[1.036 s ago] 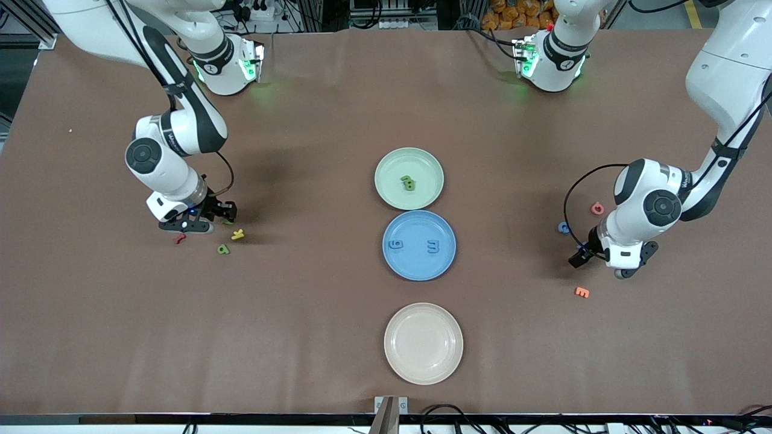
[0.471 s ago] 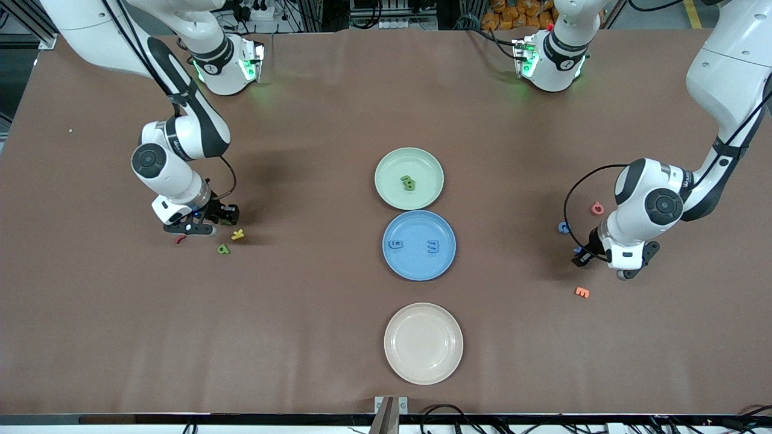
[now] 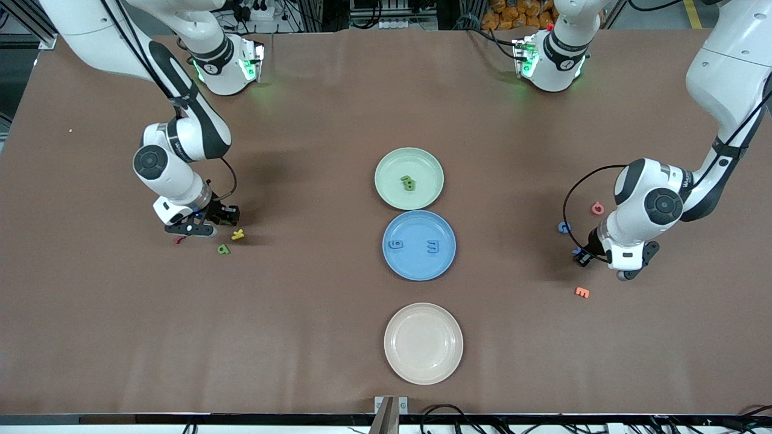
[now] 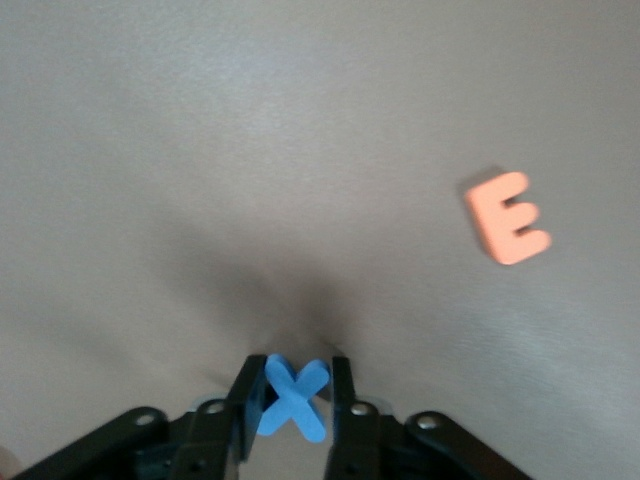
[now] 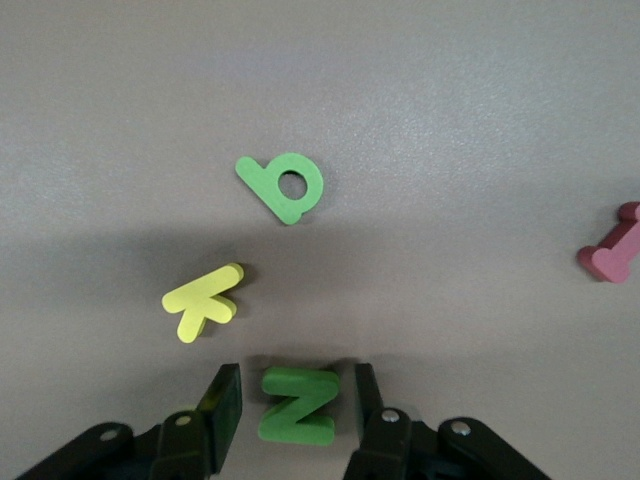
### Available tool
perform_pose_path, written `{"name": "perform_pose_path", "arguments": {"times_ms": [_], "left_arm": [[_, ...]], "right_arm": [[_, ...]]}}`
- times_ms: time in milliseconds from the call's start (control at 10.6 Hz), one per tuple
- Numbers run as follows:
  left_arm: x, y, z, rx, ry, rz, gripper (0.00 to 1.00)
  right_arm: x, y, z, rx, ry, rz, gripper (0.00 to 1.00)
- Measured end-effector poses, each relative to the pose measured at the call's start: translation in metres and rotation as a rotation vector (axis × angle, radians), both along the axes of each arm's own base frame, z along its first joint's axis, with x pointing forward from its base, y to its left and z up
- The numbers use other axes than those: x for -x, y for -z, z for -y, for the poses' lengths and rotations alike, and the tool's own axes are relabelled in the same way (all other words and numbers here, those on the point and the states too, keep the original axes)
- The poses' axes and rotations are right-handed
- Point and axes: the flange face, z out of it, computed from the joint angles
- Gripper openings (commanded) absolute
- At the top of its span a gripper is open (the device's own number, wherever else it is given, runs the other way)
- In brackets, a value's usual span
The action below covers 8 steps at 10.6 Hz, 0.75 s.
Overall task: Sort letters by color into matching plates
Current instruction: 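Grasp blue X with the left gripper while the right gripper grasps green Z, then drop X on blue plate with the left gripper while the right gripper lifts Z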
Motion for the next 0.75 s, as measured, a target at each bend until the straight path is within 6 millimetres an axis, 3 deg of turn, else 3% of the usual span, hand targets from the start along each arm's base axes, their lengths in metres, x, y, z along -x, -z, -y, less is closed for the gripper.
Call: {"name": "perform_pose_path", "arguments": {"times_ms": [471, 754], "left_arm": [[-0.004, -0.015, 0.049, 0.036, -0.031, 0.031, 0.00], [-0.005, -0.024, 0.103, 0.049, -0.055, 0.050, 0.00]], "right_arm": [[0.000, 0.002, -0.001, -0.001, -0.002, -0.001, 0.46], [0.001, 0.005, -0.003, -0.002, -0.005, -0.004, 0.34]]}}
